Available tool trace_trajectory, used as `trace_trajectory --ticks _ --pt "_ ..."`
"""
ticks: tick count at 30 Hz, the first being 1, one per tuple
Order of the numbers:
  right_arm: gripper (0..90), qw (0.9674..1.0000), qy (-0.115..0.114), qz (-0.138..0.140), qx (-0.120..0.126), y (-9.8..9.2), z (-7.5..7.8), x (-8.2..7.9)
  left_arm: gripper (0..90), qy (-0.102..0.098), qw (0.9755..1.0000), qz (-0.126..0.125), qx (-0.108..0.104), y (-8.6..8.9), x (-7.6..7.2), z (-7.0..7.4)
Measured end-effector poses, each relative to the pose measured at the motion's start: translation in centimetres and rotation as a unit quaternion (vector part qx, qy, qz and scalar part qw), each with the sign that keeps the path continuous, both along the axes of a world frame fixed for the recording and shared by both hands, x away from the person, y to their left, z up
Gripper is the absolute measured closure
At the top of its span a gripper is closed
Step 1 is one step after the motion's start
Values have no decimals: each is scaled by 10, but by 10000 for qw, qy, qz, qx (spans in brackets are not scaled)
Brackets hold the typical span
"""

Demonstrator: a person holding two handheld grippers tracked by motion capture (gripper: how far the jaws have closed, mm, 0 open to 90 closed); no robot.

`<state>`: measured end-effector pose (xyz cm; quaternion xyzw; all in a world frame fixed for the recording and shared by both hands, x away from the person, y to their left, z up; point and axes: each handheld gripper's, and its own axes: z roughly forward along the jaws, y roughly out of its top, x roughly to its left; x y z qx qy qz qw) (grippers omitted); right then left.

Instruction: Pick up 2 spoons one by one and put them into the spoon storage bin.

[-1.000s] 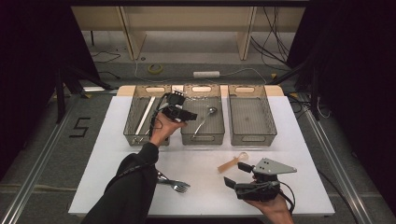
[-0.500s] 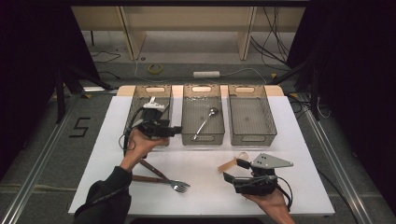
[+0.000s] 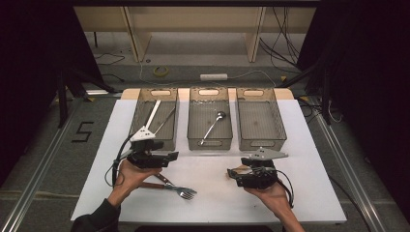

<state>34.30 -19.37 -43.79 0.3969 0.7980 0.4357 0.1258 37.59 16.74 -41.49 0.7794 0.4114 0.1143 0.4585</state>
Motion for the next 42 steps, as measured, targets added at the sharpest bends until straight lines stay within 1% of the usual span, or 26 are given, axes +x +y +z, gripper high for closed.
trace_trajectory --ticks 2,5,8,11,14,18,20,26,28,29,32,35,37,40,42 --pt "307 10000 -7 -36 15 -1 1 1 245 -50 10000 -14 80 -1 -7 -2" --pt "304 10000 -34 -69 5 -2 2 0 240 -79 9999 -70 99 -4 -13 -5" --pt "299 9999 -38 -109 36 -4 3 -1 236 -61 9999 -113 94 -10 -17 -8" --pt "295 9999 -77 -121 71 -8 4 -3 228 14 9998 -182 103 -15 -18 -11" --pt "292 9997 -111 -144 147 -11 5 -5 217 69 9997 -225 81 -18 -18 -12" --pt "291 9996 -156 -144 186 -14 6 -7 209 115 9994 -285 134 -24 -18 -13" --pt "290 9995 -166 -152 208 -15 7 -8 205 106 9993 -312 185 -27 -18 -13" --pt "290 9993 -217 -176 268 -20 9 -10 200 126 9990 -375 213 -37 -17 -13" --pt "289 9992 -223 -193 287 -22 9 -11 199 125 9987 -433 256 -40 -16 -13" --pt "289 9991 -226 -201 302 -23 10 -12 198 137 9986 -440 252 -43 -16 -13" --pt "289 9988 -258 -225 340 -26 11 -14 197 141 9978 -542 344 -50 -14 -12" --pt "289 9985 -295 -260 376 -29 12 -16 195 153 9973 -620 350 -59 -12 -12" --pt "289 9983 -319 -271 400 -32 13 -18 194 136 9969 -657 415 -65 -9 -12" --pt "289 9982 -329 -296 408 -35 13 -21 193 154 9965 -724 401 -74 -5 -12" --pt "289 9981 -348 -308 414 -37 14 -22 192 164 9960 -764 432 -81 -2 -12"
